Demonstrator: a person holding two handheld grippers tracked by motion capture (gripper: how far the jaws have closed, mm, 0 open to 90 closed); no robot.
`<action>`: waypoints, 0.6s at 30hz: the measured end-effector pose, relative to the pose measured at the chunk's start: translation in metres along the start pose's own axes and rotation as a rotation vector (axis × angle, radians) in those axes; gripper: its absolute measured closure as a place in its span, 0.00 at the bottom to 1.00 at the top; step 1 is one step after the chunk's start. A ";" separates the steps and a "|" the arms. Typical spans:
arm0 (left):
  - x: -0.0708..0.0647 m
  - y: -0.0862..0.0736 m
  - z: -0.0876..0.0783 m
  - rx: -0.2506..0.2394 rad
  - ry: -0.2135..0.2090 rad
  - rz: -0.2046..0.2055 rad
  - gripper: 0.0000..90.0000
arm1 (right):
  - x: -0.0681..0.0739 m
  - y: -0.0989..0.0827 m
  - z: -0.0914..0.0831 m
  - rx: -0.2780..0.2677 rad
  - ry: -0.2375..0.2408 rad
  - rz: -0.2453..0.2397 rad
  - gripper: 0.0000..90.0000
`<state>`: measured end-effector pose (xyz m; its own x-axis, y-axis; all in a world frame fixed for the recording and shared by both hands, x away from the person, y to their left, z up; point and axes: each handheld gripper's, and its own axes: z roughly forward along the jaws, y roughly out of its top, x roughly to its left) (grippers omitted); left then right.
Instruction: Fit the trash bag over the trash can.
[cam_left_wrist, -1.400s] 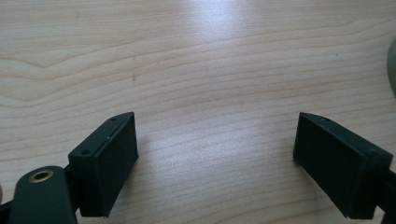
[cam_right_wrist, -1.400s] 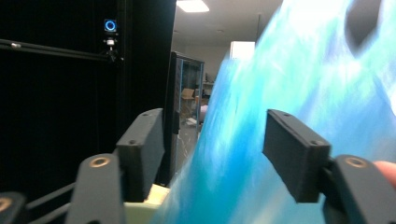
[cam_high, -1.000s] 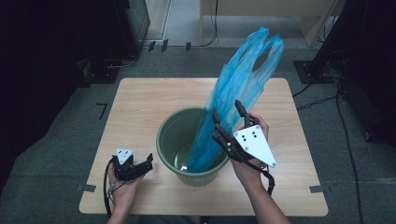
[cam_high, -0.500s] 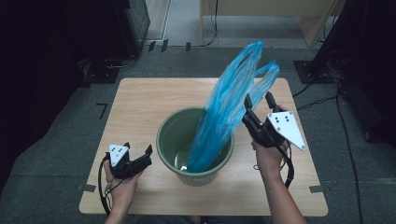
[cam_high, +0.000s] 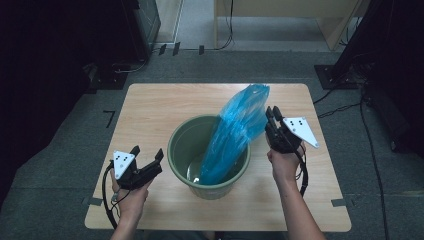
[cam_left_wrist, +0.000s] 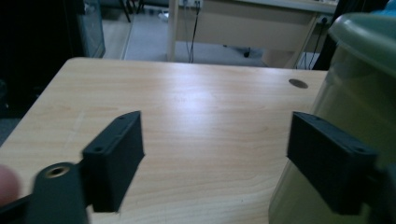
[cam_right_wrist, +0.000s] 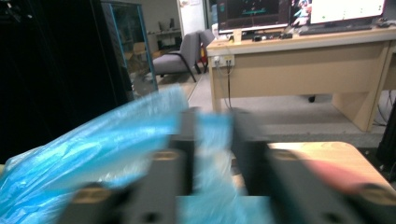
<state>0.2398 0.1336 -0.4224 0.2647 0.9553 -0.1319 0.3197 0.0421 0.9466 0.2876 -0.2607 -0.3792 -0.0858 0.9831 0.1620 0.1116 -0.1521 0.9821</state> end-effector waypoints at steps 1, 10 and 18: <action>-0.001 0.001 -0.001 -0.008 -0.002 0.004 0.26 | 0.000 0.000 0.000 -0.004 -0.004 0.000 1.00; -0.008 0.013 -0.009 -0.047 -0.026 0.008 0.28 | -0.007 -0.002 -0.003 -0.015 -0.024 -0.018 1.00; -0.008 0.014 -0.010 -0.050 -0.023 0.011 0.28 | -0.024 -0.024 0.002 0.037 -0.013 0.019 0.95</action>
<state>0.2332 0.1293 -0.4057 0.2887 0.9489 -0.1274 0.2709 0.0467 0.9615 0.2891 -0.2804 -0.4072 -0.0703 0.9813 0.1794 0.1498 -0.1674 0.9744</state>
